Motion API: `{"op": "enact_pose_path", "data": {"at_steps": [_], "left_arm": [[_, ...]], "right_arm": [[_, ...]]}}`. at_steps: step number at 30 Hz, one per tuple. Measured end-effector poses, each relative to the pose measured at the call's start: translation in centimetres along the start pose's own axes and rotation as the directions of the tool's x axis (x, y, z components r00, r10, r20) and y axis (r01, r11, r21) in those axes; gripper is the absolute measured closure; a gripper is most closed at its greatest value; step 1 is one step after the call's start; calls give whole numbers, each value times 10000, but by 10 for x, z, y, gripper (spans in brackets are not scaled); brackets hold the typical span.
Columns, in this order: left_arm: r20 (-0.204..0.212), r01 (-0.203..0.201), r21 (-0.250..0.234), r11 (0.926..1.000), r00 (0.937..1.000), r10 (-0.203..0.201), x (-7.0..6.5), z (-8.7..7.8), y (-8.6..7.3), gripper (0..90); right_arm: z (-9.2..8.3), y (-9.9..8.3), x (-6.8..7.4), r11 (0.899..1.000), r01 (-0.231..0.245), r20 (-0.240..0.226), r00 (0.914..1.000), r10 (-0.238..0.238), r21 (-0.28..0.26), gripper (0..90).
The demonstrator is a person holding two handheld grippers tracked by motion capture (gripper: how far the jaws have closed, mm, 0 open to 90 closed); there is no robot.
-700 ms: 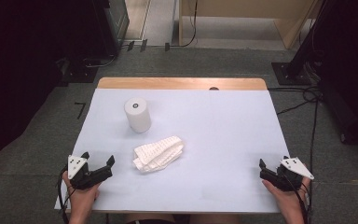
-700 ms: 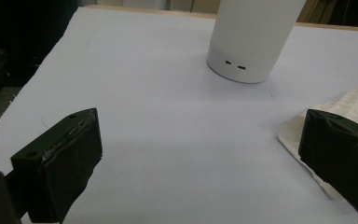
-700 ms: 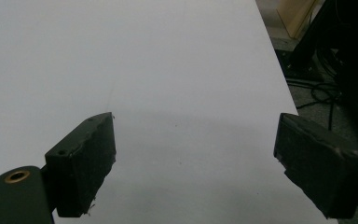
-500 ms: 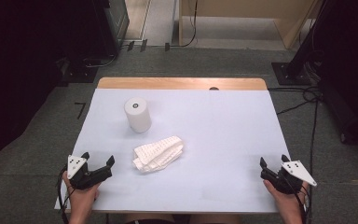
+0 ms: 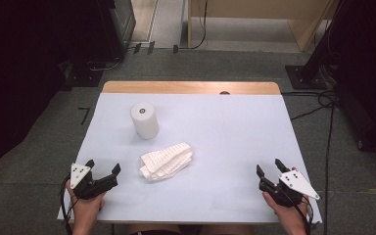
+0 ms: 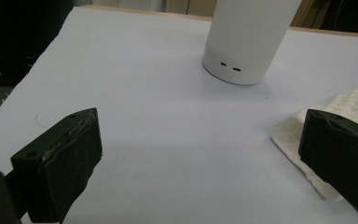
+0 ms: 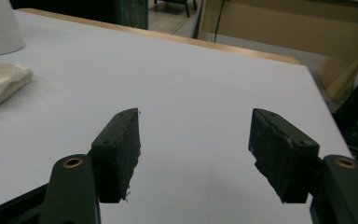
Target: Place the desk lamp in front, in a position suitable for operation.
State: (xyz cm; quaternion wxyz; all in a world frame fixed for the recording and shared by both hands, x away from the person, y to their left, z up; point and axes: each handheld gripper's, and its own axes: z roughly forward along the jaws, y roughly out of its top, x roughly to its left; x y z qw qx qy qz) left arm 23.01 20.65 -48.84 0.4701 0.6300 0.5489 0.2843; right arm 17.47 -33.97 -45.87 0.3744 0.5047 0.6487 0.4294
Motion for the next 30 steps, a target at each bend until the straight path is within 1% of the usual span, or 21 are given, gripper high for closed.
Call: {"op": "enact_pose_path", "data": {"at_steps": [1, 3, 4, 5, 7, 9, 10, 11, 12, 14, 15, 16, 20, 26, 30], "left_arm": [[14, 22, 0, 10000, 10000, -22, 0, 0, 0, 0], [32, -17, 19, 10000, 10000, 17, 0, 0, 0, 0], [18, -68, 14, 10000, 10000, 68, 0, 0, 0, 16], [4, -75, 9, 10000, 10000, 75, -1, 1, 0, 37], [-26, -114, 49, 9999, 9999, 114, -1, 1, 0, 39], [-40, -20, 37, 10000, 10000, 20, 0, 1, 0, 33], [-40, -20, 37, 10000, 10000, 20, 0, 1, 0, 32], [-30, 107, 75, 9999, 9999, -107, 1, 1, 0, 33], [-38, 151, 116, 9998, 9999, -151, 2, 1, 0, 32], [-38, 191, 115, 9998, 9998, -191, 2, 1, 0, 32], [53, 134, 63, 9999, 9999, -134, 2, 1, 0, 32], [97, 145, -11, 9999, 9998, -145, 2, 0, 0, 31], [226, 83, -38, 10000, 9997, -82, 2, -1, 0, 21], [231, 128, -80, 9999, 9997, -126, 2, -1, 0, 5], [322, 186, -191, 9996, 9993, -180, 3, -2, 1, 0]], "right_arm": [[1, 1, 3, 10000, -39, -109, 9999, 40, 80, 346], [4, 6, 9, 9999, 111, -157, 9998, -109, 123, 349], [6, 9, 11, 9998, 124, -246, 9996, -121, 142, 353], [7, 12, 14, 9997, 119, -248, 9996, -114, 213, 360], [11, 19, 20, 9989, 345, -203, 9992, -339, 313, 363], [14, 24, 28, 9989, 304, -373, 9989, -290, 367, 362], [14, 24, 28, 9989, 304, -373, 9989, -290, 367, 362], [20, 30, 37, 9982, 455, -468, 9979, -436, 392, 361], [21, 32, 40, 9976, 560, -446, 9975, -541, 402, 361], [27, 34, 50, 9947, 945, -363, 9950, -931, 400, 361], [29, 35, 53, 9940, 1018, -415, 9941, -1001, 404, 360], [32, 36, 58, 9930, 1101, -578, 9925, -1076, 432, 359], [41, 40, 72, 9911, 1207, -967, 9887, -1149, 568, 357], [53, 48, 94, 9884, 1407, -1476, 9803, -1309, 576, 356], [59, 52, 108, 9866, 1531, -1682, 9755, -1417, 567, 355]]}}
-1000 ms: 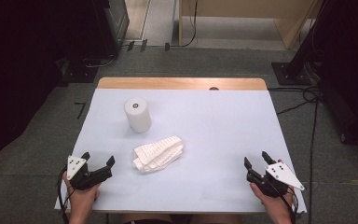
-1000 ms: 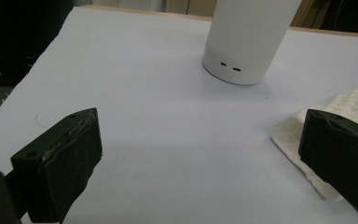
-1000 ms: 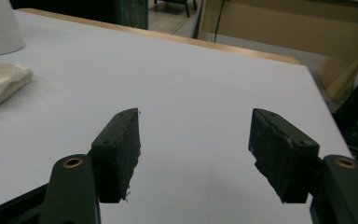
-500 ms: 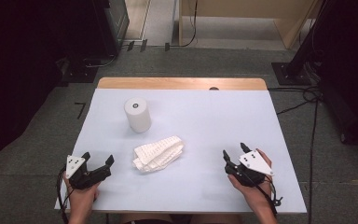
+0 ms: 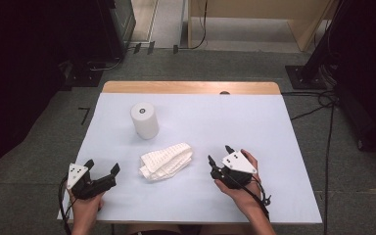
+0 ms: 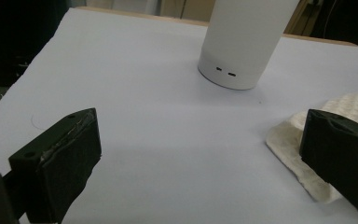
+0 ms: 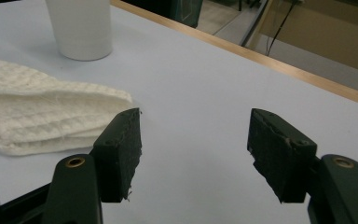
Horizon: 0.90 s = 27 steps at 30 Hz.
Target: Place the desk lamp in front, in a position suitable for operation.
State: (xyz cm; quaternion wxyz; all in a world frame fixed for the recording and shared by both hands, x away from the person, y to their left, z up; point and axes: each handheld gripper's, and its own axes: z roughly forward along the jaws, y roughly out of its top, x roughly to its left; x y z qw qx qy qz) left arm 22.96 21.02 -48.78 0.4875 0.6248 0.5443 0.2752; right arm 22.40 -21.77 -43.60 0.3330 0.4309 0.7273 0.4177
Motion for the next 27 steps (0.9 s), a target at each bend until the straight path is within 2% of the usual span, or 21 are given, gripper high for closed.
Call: {"op": "enact_pose_path", "data": {"at_steps": [10, 17, 24, 27], "left_arm": [[1, -43, 114, 9999, 10000, 43, 0, 1, 0, 0], [108, 155, 88, 9998, 9998, -156, 2, 1, 1, 0], [97, 144, 115, 9998, 9998, -145, 2, 1, 1, 0], [129, 270, 104, 9996, 9995, -272, 4, 1, 1, 0]], "right_arm": [[19, 14, 26, 9997, 258, -563, 9981, -258, 1, 352], [30, 22, 41, 9996, 272, -950, 9951, -272, -8, 348], [42, 28, 56, 9992, 395, -1131, 9928, -392, -3, 328], [46, 30, 62, 9991, 434, -1238, 9914, -427, 28, 321]]}}
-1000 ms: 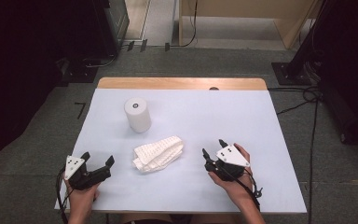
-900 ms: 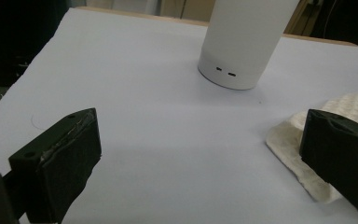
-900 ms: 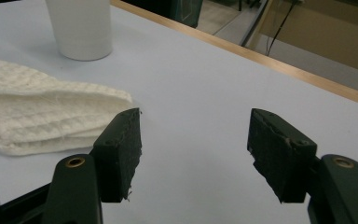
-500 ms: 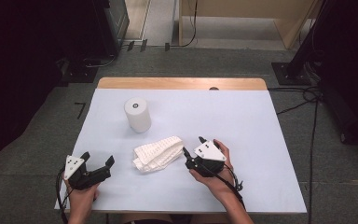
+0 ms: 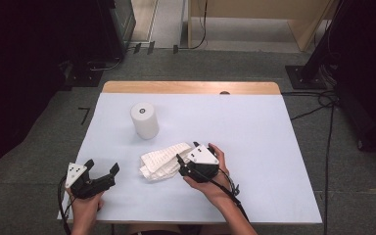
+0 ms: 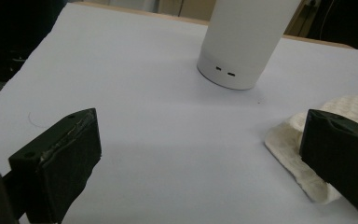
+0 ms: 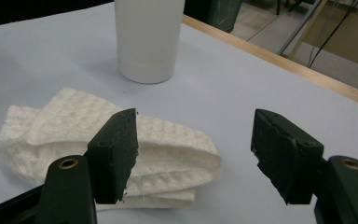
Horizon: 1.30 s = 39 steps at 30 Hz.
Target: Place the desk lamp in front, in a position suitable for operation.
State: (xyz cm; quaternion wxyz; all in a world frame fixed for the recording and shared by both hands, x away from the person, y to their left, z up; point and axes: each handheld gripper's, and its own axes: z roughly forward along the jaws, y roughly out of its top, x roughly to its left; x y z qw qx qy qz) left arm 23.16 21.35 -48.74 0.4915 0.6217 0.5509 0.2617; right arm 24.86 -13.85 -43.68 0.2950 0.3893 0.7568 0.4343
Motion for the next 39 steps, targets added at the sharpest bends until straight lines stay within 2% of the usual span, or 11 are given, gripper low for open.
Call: {"op": "enact_pose_path", "data": {"at_steps": [7, 16, 24, 34, 39], "left_arm": [[136, 218, 1, 9998, 9997, -218, 3, -1, 1, 0], [155, 245, -16, 9997, 9996, -245, 4, -1, 1, 0], [141, 273, -50, 9996, 9995, -272, 4, -1, 1, 0], [184, 398, -113, 9991, 9990, -396, 5, -1, 1, 0], [179, 375, -102, 9992, 9991, -374, 5, -1, 1, 0]], "right_arm": [[12, 6, 14, 9998, 85, -591, 9982, -74, 176, 306], [32, 8, 31, 9978, 248, -757, 9969, -201, 613, 250], [48, 6, 48, 9942, 306, -1114, 9936, -190, 1027, 208], [72, 6, 65, 9814, 514, -1633, 9864, -209, 1850, 164], [81, 5, 70, 9735, 643, -1621, 9864, -286, 2196, 153]]}}
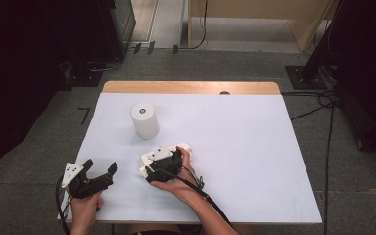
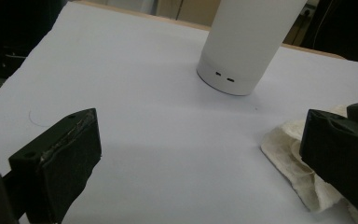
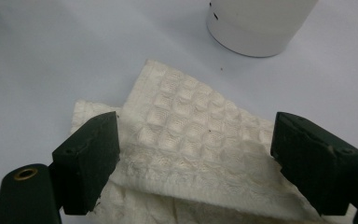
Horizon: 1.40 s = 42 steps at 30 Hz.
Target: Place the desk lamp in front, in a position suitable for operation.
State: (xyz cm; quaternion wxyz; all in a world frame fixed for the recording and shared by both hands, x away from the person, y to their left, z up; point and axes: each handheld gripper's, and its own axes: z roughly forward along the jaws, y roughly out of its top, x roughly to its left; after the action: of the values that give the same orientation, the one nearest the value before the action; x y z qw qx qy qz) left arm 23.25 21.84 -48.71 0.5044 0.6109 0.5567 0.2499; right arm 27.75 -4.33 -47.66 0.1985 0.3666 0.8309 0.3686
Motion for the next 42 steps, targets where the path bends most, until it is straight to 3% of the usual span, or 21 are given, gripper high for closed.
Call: {"op": "enact_pose_path", "data": {"at_steps": [11, 15, 20, 24, 30, 31, 33, 34, 39, 42], "left_arm": [[-99, -165, 70, 9998, 9998, 166, -3, 1, -1, 0], [-87, -129, 73, 9999, 9999, 129, -2, 1, -1, 0], [-147, -127, 125, 9998, 9998, 129, -3, 2, -1, 0], [-251, -189, 194, 9996, 9995, 194, -4, 3, -1, 0], [-250, -148, 218, 9997, 9996, 154, -3, 3, -1, 0], [-250, -148, 218, 9997, 9996, 154, -3, 3, -1, 0], [-258, -166, 218, 9996, 9995, 171, -3, 3, -1, 0], [-275, -166, 221, 9996, 9995, 172, -3, 3, -1, 0], [-291, -73, 251, 9997, 9995, 80, -3, 3, -1, 0], [-287, -77, 246, 9997, 9996, 84, -3, 3, 0, 0]], "right_arm": [[16, -3, -5, 9982, -225, 323, 9993, 207, 564, 106], [20, -1, -7, 9978, -115, 231, 9997, 100, 658, 105], [22, -2, -11, 9964, -296, -132, 9994, 307, 792, 139], [21, -3, -10, 9977, -143, -351, 9992, 167, 659, 248], [19, -4, -10, 9989, -160, -723, 9972, 193, 452, 522], [19, -4, -10, 9989, -160, -723, 9972, 193, 452, 522], [19, -5, -12, 9993, -196, -820, 9964, 222, 329, 665], [18, -5, -13, 9994, -254, -645, 9976, 270, 254, 734], [12, -7, -15, 9987, -510, -496, 9975, 510, 16, 793], [1, -10, -21, 9969, -684, -155, 9976, 679, -388, 796]]}}
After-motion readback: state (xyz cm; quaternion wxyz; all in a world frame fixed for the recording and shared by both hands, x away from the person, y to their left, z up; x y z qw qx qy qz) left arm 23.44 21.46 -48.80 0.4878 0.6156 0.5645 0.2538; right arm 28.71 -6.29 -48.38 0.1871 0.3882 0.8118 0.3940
